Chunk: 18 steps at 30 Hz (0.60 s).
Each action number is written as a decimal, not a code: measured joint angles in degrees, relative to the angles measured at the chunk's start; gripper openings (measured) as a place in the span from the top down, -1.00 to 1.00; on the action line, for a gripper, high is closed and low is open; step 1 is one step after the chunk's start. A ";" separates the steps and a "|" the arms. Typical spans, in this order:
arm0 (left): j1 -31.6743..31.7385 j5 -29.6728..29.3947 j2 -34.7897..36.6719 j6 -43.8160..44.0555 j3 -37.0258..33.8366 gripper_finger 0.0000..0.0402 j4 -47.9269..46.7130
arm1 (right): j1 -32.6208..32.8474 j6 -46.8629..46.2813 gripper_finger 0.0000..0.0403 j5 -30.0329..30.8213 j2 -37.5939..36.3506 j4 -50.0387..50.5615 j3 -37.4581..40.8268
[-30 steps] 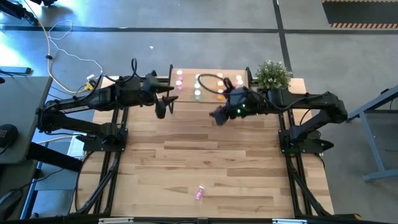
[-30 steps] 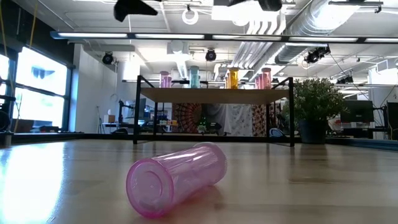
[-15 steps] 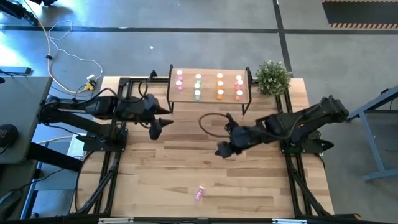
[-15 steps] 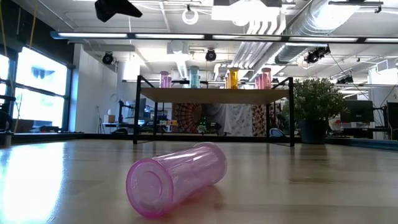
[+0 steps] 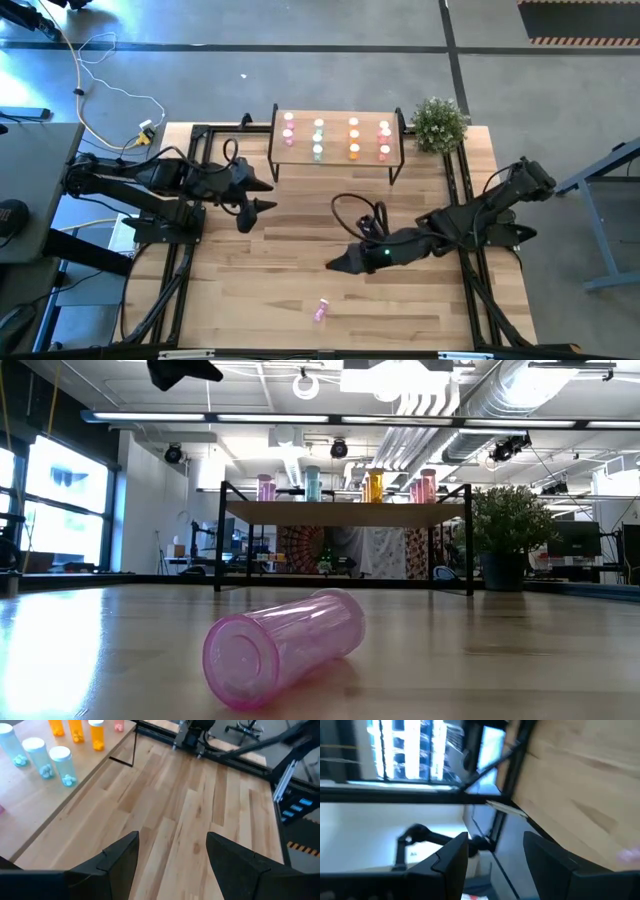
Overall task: Pick and place medicine bottles onto shelf by color
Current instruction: Put the violet pill bottle on the shelf aligned with the other violet pill bottles
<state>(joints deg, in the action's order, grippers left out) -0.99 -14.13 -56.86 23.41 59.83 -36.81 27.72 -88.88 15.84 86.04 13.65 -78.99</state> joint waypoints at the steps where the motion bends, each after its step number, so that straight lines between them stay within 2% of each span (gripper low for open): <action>1: 0.01 -0.02 -0.02 -0.64 0.00 -0.10 -0.33 | 0.03 0.83 0.10 1.09 0.80 -0.26 -1.69; 4: 0.13 -0.04 -0.02 -1.70 0.00 -0.10 -1.03 | -0.45 4.10 0.10 2.64 4.05 0.07 -7.58; 7: 0.72 -0.24 0.00 -4.29 0.00 -0.10 -1.96 | -1.24 4.45 0.10 1.40 8.49 6.51 -14.38; 13: 2.68 -0.90 0.58 -9.60 0.00 -0.10 -5.25 | -1.86 -7.19 0.10 -3.42 19.60 24.40 -26.75; 18: 4.51 -1.53 1.01 -13.47 0.02 -0.10 -7.39 | -1.55 -18.06 0.10 -8.90 26.31 31.67 -30.87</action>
<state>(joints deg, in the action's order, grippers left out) 3.53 -15.66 -55.85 9.94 59.86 -44.20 26.17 -106.94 6.94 112.36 45.32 -109.86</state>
